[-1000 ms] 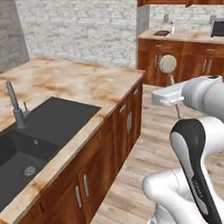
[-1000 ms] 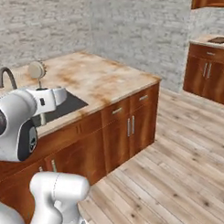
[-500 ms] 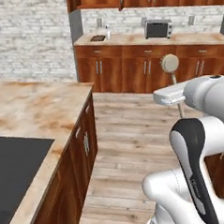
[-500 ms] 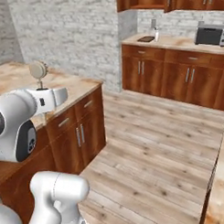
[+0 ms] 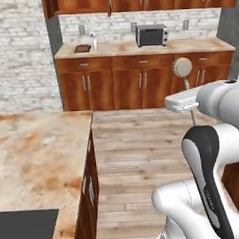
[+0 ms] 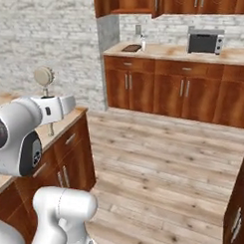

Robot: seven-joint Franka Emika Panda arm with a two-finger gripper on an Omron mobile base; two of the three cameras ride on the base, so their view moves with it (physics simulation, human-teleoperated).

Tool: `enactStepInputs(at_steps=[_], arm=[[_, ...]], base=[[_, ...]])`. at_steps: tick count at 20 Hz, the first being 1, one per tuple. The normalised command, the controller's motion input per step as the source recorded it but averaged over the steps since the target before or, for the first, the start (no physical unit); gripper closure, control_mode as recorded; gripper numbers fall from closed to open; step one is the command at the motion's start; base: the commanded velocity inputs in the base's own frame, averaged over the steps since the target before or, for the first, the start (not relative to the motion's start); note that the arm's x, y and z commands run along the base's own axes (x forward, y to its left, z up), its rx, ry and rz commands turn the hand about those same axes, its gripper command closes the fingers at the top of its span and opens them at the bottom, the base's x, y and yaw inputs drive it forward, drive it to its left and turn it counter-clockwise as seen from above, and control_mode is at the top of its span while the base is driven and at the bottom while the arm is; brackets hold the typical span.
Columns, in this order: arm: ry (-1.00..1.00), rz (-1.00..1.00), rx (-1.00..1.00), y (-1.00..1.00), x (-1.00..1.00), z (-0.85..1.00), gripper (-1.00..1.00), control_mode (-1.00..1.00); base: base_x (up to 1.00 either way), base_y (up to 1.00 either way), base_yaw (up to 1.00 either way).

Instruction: Grab the spray bottle from the cabinet, then place it next to the cutting board for sanitizing. Then grab the dish brush from the countertop next to the sink and place it next to the cutting board.

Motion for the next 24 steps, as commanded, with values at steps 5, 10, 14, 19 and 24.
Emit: enactStepInputs(at_steps=[5,10,14,19,24], arm=[[0.0,0.0,0.0,0.0,0.0,0.0,1.0,1.0],[0.0,0.0,0.0,0.0,0.0,0.0,1.0,1.0],[0.0,0.0,0.0,0.0,0.0,0.0,1.0,1.0],[0.0,0.0,0.0,0.0,0.0,0.0,1.0,1.0],[0.0,0.0,0.0,0.0,0.0,0.0,1.0,1.0]], base=[[1.0,-0.18,-0.3],[1.0,0.02,-0.33],[1.0,0.1,-0.29],[1.0,0.34,-0.17],[1.0,0.25,-0.04]])
